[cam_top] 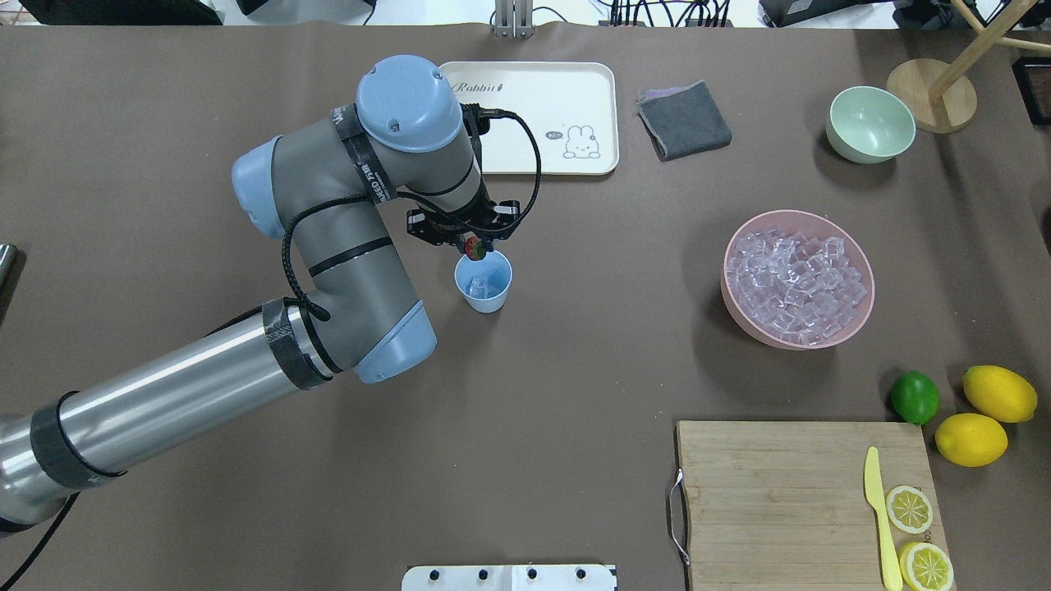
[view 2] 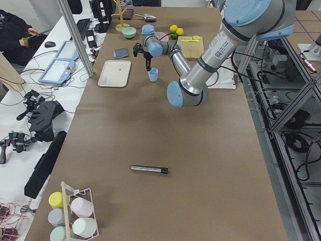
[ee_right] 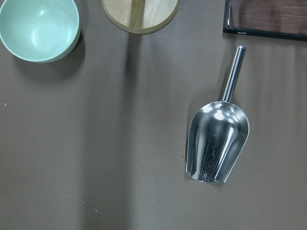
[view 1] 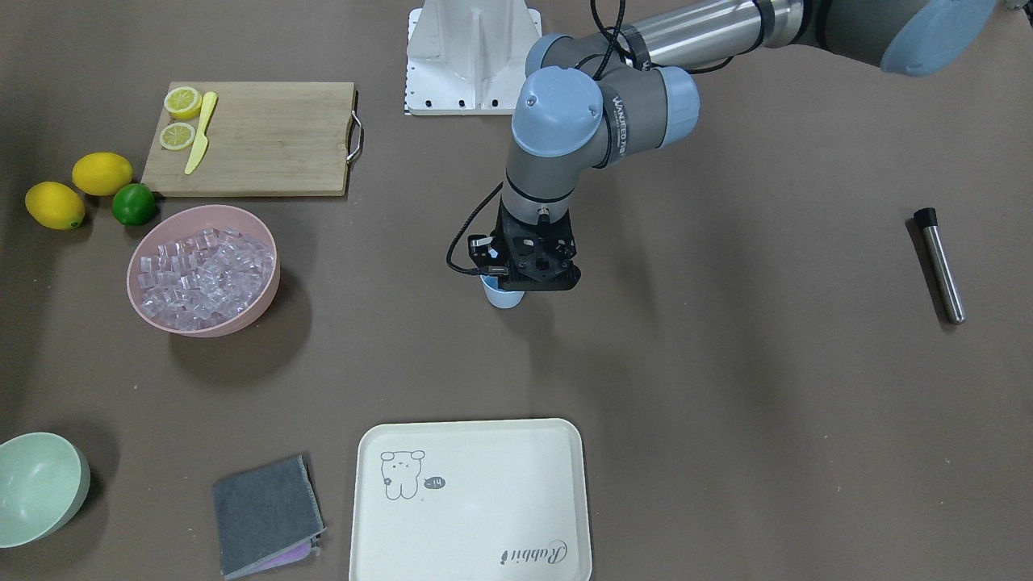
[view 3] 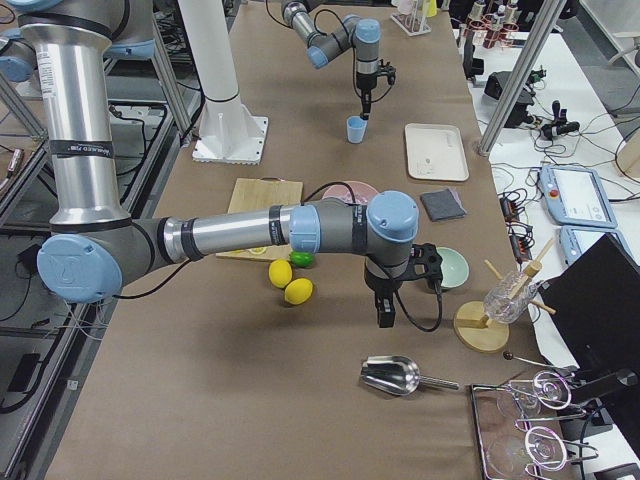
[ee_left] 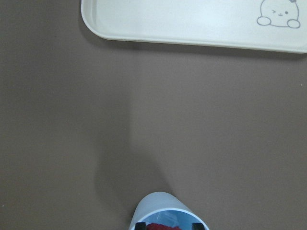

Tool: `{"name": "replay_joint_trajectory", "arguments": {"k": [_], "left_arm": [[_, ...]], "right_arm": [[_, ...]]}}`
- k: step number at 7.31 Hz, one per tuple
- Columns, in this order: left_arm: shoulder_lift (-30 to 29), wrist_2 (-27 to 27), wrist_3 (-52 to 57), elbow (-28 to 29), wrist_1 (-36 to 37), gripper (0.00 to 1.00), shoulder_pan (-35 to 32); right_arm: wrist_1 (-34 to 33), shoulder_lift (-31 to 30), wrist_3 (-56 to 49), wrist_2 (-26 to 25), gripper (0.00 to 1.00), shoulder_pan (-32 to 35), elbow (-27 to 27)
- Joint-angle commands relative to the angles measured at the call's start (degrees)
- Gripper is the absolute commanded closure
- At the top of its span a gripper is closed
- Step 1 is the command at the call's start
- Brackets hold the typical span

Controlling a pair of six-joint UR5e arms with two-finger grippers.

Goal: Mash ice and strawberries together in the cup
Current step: 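Open the left gripper to drop the strawberry into the cup, then withdraw the left gripper away from the cup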

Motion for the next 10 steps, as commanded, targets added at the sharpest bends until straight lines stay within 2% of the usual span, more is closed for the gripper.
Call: {"name": "replay_joint_trajectory", "arguments": {"k": [1,2,3,4,6,8,10], "left_arm": [[0.4,0.1,-2.0,-1.9,-0.6,0.62,0.5],[0.9,0.2,-2.4,-1.9,-0.6,0.61,0.8],[1.4,0.4,-2.5,-2.1,-0.6,0.44,0.9],[1.5,0.4,-2.8,-2.5,-0.7,0.03,1.3],[2.7,0.2,-5.2,-5.5,-0.6,0.03,1.7],[11.7,-0.2,-3.5,-13.5,-0.6,0.03,-0.4],[19.0,-0.4,3.2,-14.8,-1.3,0.03,-4.1]], "right_arm": [[0.0,0.2,0.0,0.0,0.01,0.0,0.0],[0.0,0.0,0.0,0.0,0.01,0.0,0.2],[0.0,0.0,0.0,0.0,0.01,0.0,0.1],[0.0,-0.1,-0.1,0.0,0.01,0.0,0.1],[-0.1,0.0,-0.1,0.0,0.01,0.0,0.0],[-0.2,0.1,-0.1,0.0,0.01,0.0,0.0],[-0.2,-0.1,-0.1,0.0,0.01,0.0,0.3]]}}
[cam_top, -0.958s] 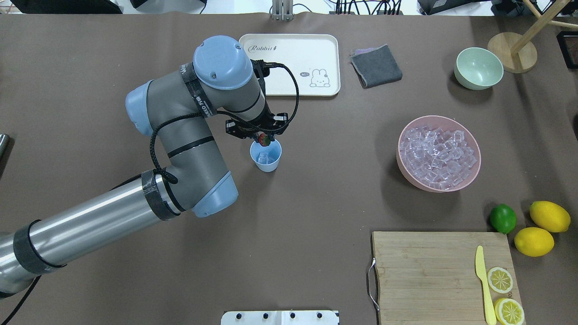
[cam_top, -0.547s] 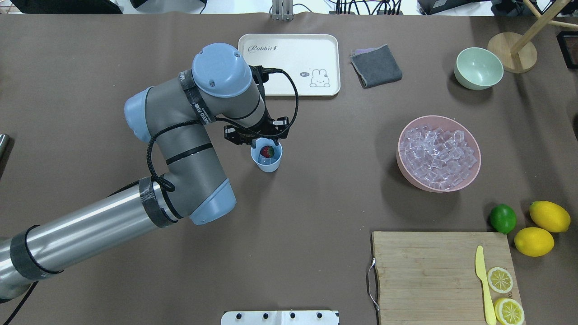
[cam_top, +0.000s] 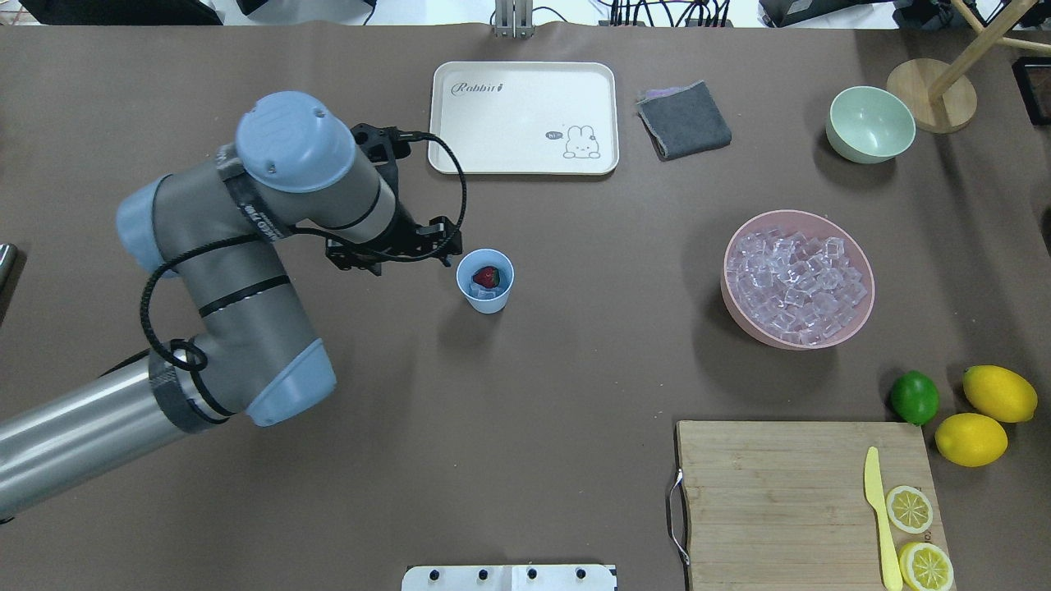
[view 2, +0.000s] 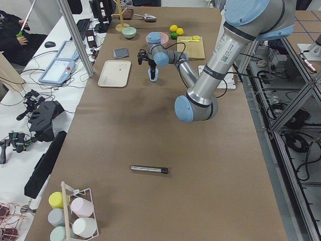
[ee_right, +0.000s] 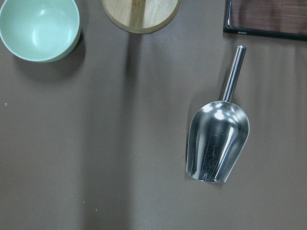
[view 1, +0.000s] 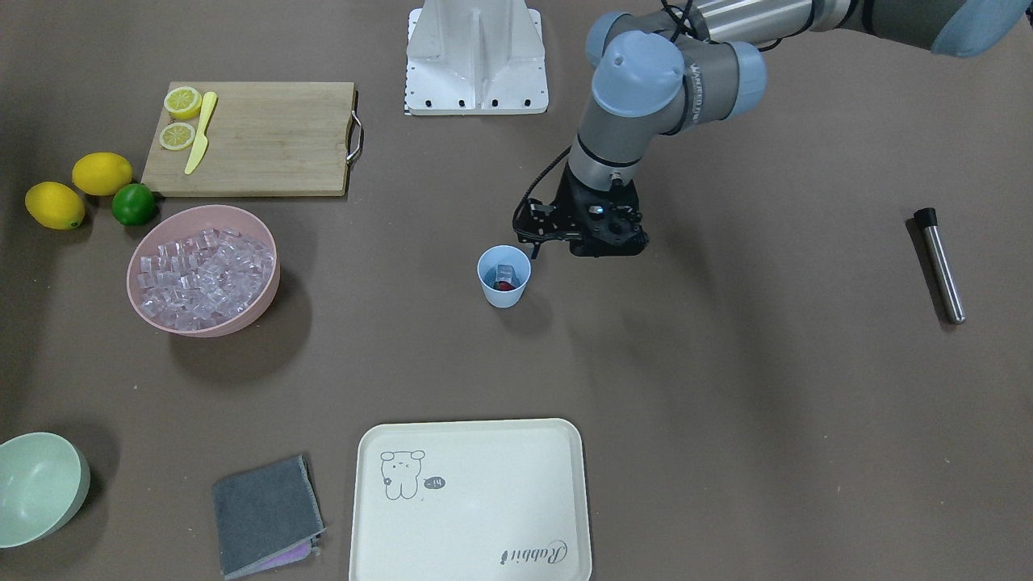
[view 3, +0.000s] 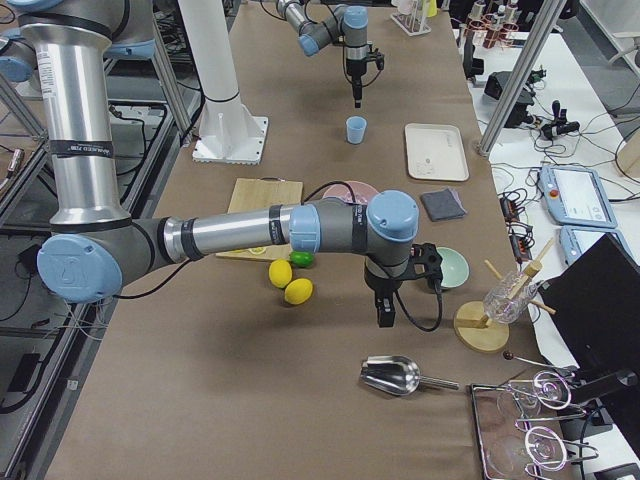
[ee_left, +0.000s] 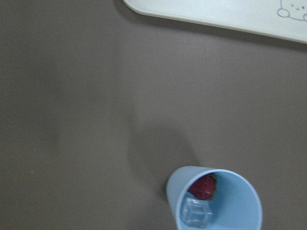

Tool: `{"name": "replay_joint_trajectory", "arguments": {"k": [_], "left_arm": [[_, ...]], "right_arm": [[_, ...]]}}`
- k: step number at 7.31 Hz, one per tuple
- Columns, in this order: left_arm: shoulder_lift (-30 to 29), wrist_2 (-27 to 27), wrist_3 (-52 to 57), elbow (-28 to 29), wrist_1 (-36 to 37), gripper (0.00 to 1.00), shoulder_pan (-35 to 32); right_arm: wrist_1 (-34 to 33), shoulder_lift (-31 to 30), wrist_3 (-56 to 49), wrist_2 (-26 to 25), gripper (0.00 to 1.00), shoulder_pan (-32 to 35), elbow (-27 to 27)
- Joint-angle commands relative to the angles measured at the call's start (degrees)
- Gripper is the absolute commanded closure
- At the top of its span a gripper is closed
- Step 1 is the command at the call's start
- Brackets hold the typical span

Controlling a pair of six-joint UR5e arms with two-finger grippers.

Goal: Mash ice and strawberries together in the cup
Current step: 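Withdraw the left gripper away from the cup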

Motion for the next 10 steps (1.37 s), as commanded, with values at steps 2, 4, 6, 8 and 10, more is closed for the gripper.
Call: {"name": "replay_joint_trajectory", "arguments": {"k": [2,4,6,8,10], "left_arm": [[13.6,-0.4,16.9,-2.3,-2.9,0.03,-9.3],[21.6,-5.2,24.8,-0.3,-10.1,0.03,-15.9],[27.7,-6.3,30.6,5.4,-19.5,0.03,-21.2],[28.9,-11.1,42.5,18.8,-29.7,0.03,-29.1],[28.9,-11.4,46.6,22.4,-30.3,0.03,-31.5]], "right_arm": [[0.0,-0.1,0.0,-0.2,0.01,0.0,-0.3],[0.0,-0.2,-0.1,-0.6,0.01,0.0,-1.7],[0.3,0.6,-0.1,-0.6,0.01,0.0,-4.1],[0.3,0.6,0.0,-0.5,0.01,0.0,-3.9],[0.3,0.6,-0.1,-0.5,0.01,0.0,-3.5]]}}
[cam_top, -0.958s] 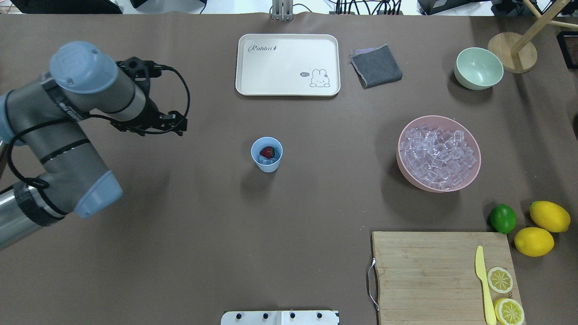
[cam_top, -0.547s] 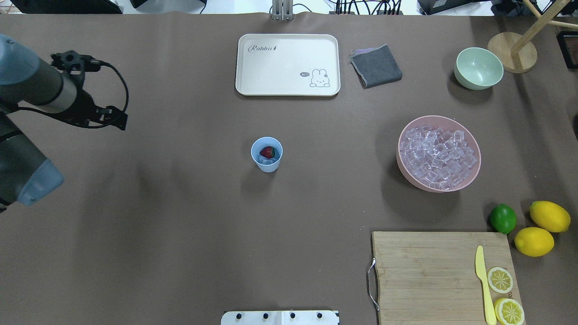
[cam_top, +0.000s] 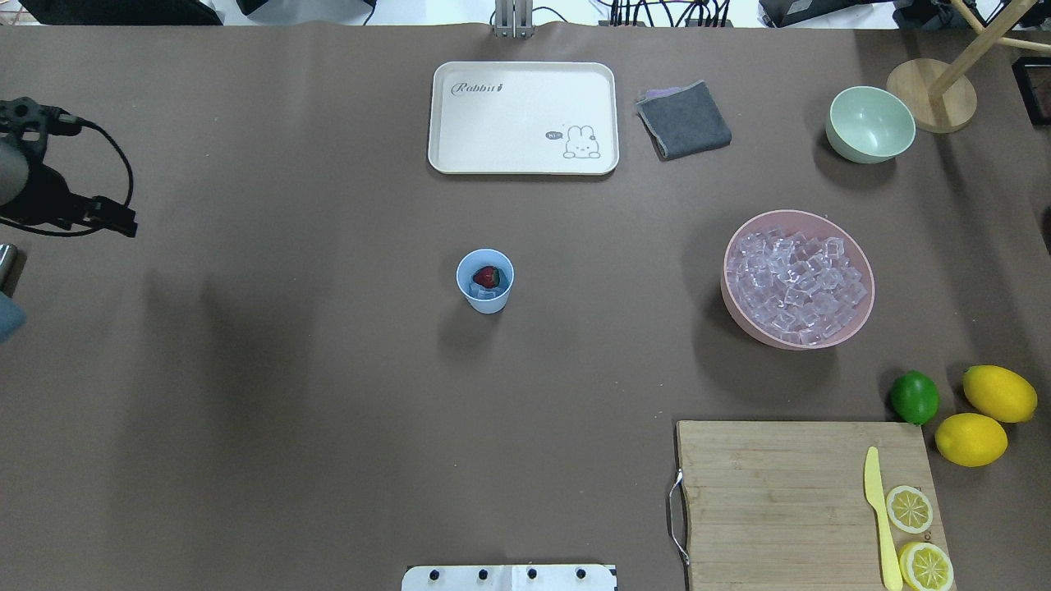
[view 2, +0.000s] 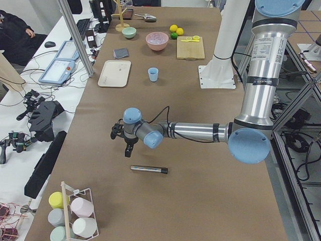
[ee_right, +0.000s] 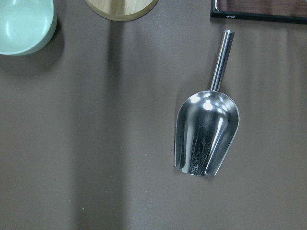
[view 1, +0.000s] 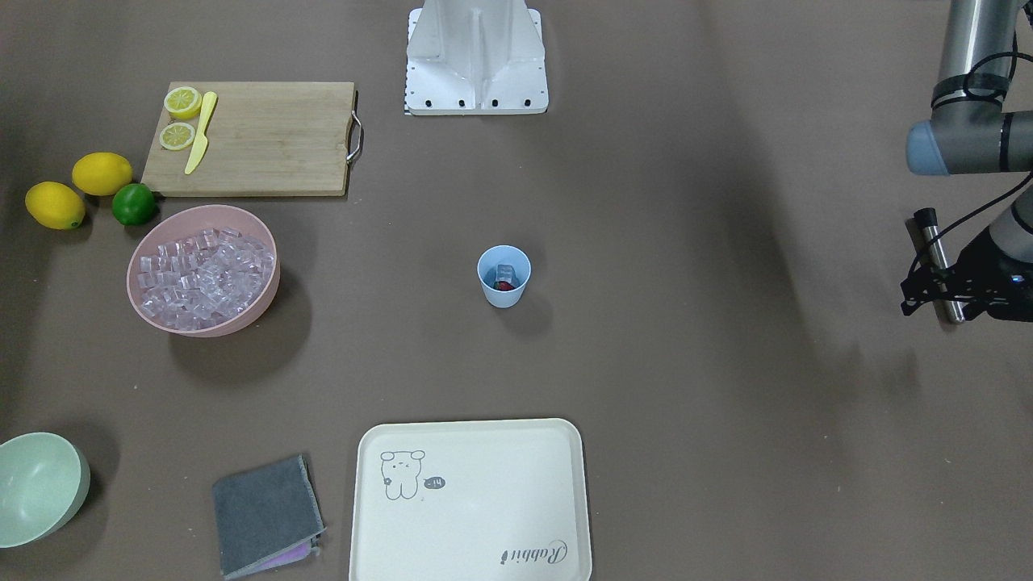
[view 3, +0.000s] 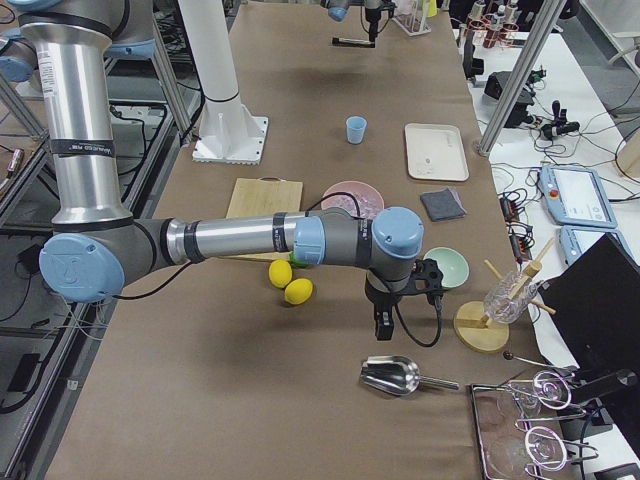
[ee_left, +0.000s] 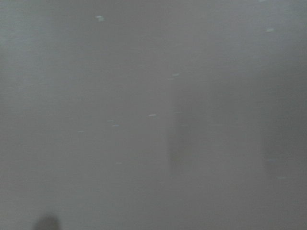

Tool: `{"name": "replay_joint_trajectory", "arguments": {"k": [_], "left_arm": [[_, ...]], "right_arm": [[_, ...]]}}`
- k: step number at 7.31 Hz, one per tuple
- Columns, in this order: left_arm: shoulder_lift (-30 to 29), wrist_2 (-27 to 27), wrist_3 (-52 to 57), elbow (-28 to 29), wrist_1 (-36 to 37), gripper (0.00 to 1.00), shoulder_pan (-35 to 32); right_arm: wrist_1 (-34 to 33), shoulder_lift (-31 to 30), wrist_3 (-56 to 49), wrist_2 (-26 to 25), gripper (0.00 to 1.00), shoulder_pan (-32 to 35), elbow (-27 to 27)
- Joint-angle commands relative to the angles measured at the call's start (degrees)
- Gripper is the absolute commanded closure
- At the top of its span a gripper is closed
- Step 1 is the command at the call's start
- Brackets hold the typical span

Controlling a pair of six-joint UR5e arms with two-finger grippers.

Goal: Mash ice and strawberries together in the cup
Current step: 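Withdraw the left gripper away from the cup, then grasp the metal pestle rod with the left gripper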

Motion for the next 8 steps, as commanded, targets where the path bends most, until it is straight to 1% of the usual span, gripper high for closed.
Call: {"name": "replay_joint_trajectory", "arguments": {"k": [1,3,4,6,7,8], "left_arm": [[0.4,-0.5,4.2,3.3,-1.6,0.03,-2.3],[2.4,-0.7,3.2,3.9,-4.6,0.03,-2.4],[3.6,-0.7,-0.4,5.1,-7.8,0.03,-2.4],[4.0,-1.5,-2.4,6.4,-10.6,0.07,-2.3],[4.0,-2.1,-5.5,6.4,-12.2,0.06,-2.0],[4.1,-3.0,-5.9,6.8,-12.6,0.09,-2.0]], "right_arm": [[0.0,0.1,0.1,0.1,0.01,0.0,0.2],[0.0,0.1,0.0,0.1,0.01,0.0,0.3],[0.0,0.1,0.0,0.2,0.01,0.0,0.4],[0.0,0.1,0.0,0.0,0.01,0.0,0.4],[0.0,0.1,0.0,0.0,0.01,0.0,0.8],[0.0,-0.2,0.0,0.0,0.01,0.1,1.5]]}}
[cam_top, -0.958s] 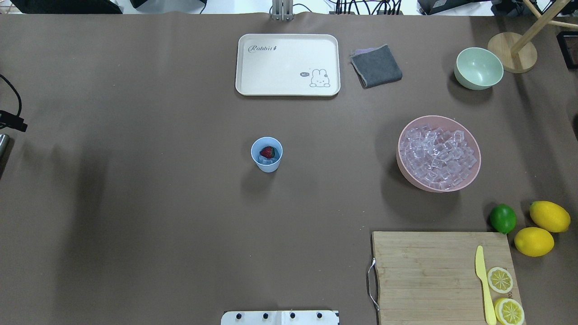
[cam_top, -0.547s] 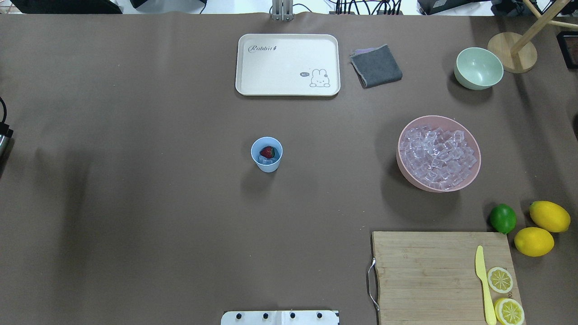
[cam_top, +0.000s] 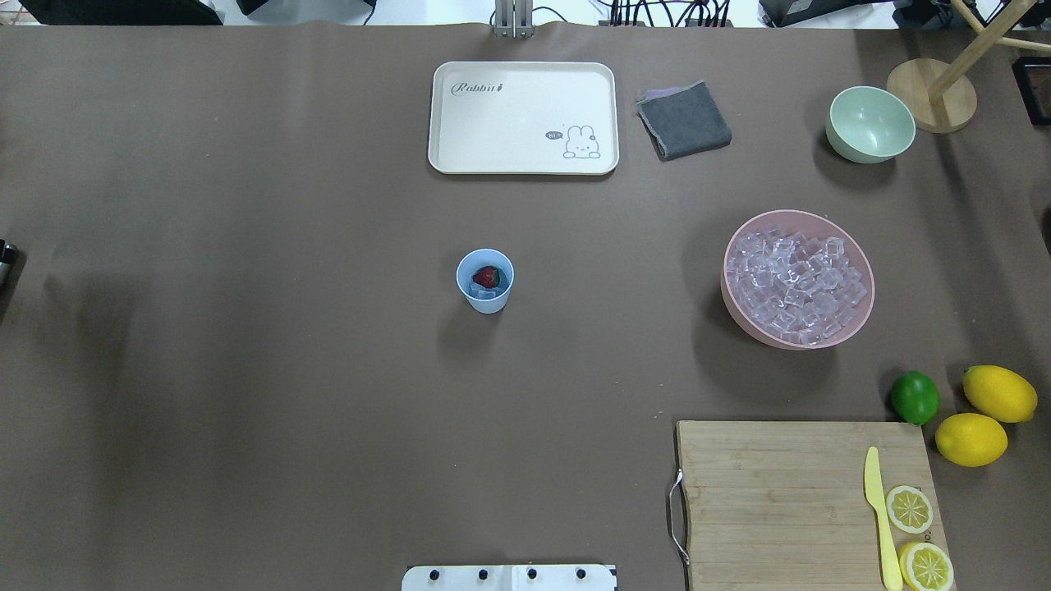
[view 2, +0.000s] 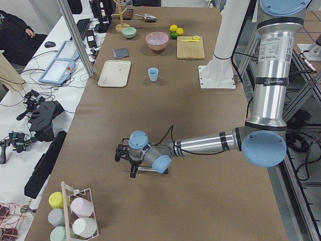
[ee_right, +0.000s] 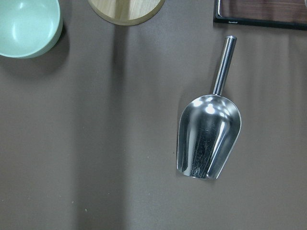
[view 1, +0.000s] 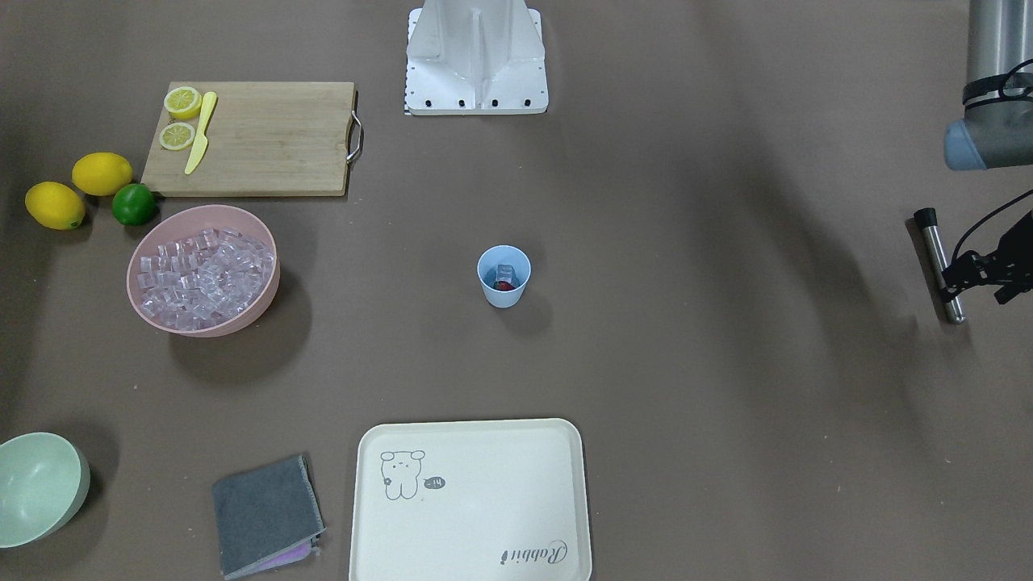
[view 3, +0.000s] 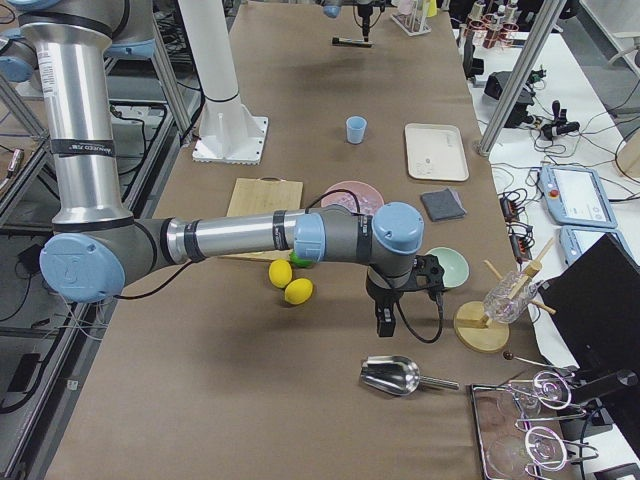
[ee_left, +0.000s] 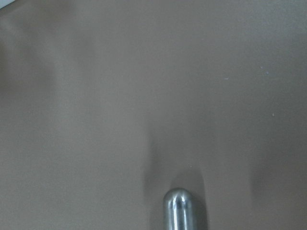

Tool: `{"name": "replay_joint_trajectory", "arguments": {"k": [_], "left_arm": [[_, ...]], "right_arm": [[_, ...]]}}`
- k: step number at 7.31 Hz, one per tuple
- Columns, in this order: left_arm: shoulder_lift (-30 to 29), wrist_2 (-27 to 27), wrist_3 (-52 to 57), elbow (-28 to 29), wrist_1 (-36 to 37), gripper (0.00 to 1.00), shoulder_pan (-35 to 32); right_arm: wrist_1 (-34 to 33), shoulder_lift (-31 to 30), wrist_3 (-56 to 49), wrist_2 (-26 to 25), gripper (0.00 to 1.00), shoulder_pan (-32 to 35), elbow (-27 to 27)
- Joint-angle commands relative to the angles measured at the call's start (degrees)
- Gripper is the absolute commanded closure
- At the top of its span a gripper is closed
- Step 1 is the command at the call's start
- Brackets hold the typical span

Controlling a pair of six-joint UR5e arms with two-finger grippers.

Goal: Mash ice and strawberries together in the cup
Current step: 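Grasp the metal pestle rod with the left gripper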

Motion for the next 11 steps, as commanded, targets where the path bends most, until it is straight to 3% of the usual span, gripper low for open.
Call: {"name": "replay_joint_trajectory", "arguments": {"k": [1,5,6,7,8,11], "left_arm": [[0.5,-1.1,-1.7,0.2,-1.2,0.11,0.3],[1.9,-1.2,-2.8,1.2,-4.8,0.28,2.1],[2.2,-1.3,-2.7,1.1,-4.8,0.51,2.7],[2.2,-1.3,-2.8,0.9,-4.7,0.80,2.7],[2.2,-1.4,-2.7,0.8,-4.7,1.00,2.7],[1.7,-1.4,-2.0,-2.2,-5.0,1.00,2.7]], "right_arm": [[0.0,-0.4,0.0,0.0,0.01,0.0,0.6],[0.0,-0.5,0.0,-0.1,0.01,0.1,0.5],[0.0,-0.6,0.0,0.0,0.01,0.1,0.5],[0.0,-0.6,0.0,0.0,0.01,0.2,0.6],[0.0,-0.6,0.0,0.0,0.01,0.2,0.6],[0.0,-0.8,0.0,0.3,0.01,0.5,0.9]]}}
